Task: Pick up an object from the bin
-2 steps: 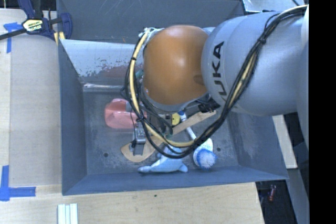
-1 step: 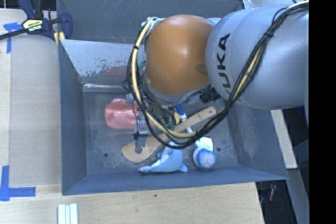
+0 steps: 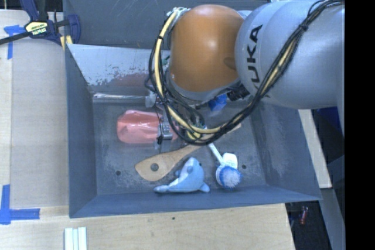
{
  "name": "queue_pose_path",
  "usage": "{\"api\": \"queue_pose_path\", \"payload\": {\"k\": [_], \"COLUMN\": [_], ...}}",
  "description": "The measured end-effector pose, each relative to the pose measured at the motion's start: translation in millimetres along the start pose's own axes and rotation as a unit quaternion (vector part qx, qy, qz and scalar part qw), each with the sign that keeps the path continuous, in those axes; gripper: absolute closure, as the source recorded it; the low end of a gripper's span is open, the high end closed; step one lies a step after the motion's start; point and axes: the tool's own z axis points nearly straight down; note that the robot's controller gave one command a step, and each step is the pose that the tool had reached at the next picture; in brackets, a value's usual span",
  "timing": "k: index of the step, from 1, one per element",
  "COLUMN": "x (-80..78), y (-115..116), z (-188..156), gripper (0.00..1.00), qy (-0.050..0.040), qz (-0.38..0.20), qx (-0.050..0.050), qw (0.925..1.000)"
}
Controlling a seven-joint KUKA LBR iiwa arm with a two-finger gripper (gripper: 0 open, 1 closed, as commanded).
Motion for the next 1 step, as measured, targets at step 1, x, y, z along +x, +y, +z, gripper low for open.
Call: {"api": "queue_pose_path", "payload": {"k": [1], "x": [21.7], "y": [83.1], "z": [-68.0], "gripper": [0.0], "qy": [-0.0026], "qz": [-0.048], "qx": [-0.002], "qw": [0.9988]}}
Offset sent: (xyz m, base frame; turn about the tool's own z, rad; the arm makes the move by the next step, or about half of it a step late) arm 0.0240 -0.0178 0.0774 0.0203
